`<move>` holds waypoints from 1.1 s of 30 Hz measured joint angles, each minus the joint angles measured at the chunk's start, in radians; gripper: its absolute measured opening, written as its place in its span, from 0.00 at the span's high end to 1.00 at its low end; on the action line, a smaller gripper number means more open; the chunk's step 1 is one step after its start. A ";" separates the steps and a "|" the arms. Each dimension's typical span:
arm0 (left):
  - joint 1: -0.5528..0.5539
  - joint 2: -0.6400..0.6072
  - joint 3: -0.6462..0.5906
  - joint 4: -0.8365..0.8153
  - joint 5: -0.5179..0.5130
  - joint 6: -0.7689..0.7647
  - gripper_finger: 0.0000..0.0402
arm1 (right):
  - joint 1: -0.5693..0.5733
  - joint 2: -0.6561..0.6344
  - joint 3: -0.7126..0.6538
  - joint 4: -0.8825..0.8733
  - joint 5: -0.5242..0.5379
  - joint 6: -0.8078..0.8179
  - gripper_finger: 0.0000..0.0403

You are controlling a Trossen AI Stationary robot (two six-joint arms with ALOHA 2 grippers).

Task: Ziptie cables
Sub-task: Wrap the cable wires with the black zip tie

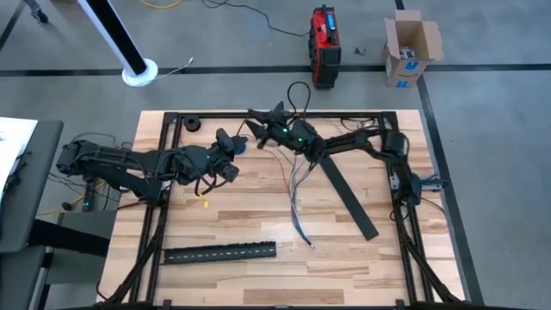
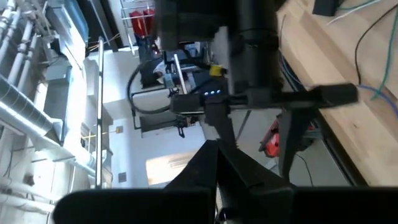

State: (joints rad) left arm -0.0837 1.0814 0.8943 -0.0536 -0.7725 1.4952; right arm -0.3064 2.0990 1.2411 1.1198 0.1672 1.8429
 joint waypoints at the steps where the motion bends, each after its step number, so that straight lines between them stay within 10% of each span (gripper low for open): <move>1: 0.000 -0.001 0.000 0.005 -0.004 0.000 1.00 | -0.003 0.023 0.024 0.021 0.000 0.012 0.48; 33: 0.000 -0.002 0.000 -0.002 -0.025 0.021 1.00 | -0.058 0.133 0.132 0.001 -0.015 -0.007 0.71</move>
State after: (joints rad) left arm -0.0834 1.0794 0.8948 -0.0551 -0.7979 1.5162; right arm -0.3641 2.2319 1.3730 1.1207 0.1520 1.8362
